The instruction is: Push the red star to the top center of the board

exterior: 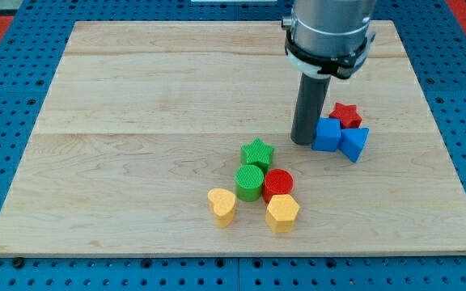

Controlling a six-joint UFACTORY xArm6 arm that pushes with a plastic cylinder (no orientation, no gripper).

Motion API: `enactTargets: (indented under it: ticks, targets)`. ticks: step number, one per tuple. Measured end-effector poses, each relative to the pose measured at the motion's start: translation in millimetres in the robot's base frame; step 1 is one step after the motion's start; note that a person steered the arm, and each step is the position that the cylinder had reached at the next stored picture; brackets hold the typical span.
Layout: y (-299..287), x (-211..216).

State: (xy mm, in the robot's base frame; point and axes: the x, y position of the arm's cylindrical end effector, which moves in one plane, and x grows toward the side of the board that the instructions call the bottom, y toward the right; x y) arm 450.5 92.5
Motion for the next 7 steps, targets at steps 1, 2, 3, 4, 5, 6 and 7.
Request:
enactTargets:
  ticks: [1,2,3,4,5,6,7]
  targets:
    - [-29.2,16.7]
    - [-2.3,81.5]
    - [50.9,80.7]
    - [54.2,37.1]
    - [54.2,13.6]
    - [54.2,4.4]
    - [54.6,46.7]
